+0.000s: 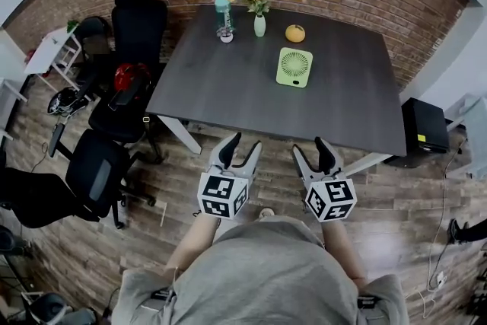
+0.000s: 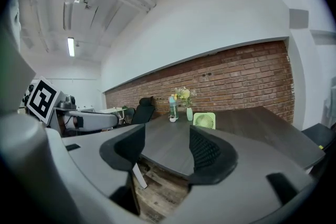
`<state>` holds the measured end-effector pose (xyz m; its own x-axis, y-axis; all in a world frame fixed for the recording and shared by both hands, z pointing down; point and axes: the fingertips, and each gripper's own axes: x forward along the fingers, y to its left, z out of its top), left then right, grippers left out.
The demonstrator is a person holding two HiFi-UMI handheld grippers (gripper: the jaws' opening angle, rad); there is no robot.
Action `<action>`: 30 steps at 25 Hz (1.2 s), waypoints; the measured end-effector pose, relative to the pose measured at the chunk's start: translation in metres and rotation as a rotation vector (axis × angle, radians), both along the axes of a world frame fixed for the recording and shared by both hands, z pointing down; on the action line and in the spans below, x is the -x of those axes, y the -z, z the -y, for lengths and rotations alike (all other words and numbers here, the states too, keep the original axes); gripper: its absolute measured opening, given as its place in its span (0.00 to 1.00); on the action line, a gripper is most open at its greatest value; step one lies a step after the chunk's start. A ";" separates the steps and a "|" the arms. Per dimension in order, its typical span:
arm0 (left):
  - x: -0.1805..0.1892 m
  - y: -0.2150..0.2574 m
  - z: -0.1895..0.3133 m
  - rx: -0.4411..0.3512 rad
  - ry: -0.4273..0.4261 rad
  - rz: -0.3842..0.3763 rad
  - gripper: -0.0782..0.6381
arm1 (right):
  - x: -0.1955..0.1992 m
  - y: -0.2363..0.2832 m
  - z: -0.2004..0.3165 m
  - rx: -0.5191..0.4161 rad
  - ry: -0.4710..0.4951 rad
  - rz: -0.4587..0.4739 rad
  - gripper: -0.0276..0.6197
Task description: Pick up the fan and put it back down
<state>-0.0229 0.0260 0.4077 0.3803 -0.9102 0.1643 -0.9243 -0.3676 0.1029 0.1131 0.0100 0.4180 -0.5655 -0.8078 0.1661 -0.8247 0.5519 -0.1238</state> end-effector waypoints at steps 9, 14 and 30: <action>-0.019 -0.006 0.062 0.014 0.021 -0.009 0.39 | -0.013 -0.008 0.067 0.020 0.044 0.007 0.44; -0.030 -0.013 0.090 0.036 0.018 0.004 0.39 | -0.019 -0.013 0.096 0.039 0.060 0.015 0.45; -0.037 -0.054 0.181 0.128 0.001 0.019 0.43 | -0.026 -0.036 0.188 0.081 0.049 0.009 0.45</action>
<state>0.0139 -0.1551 0.4614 0.3754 -0.8816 0.2863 -0.9267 -0.3518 0.1318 0.1393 -0.1780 0.4541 -0.6056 -0.7633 0.2250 -0.7957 0.5792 -0.1770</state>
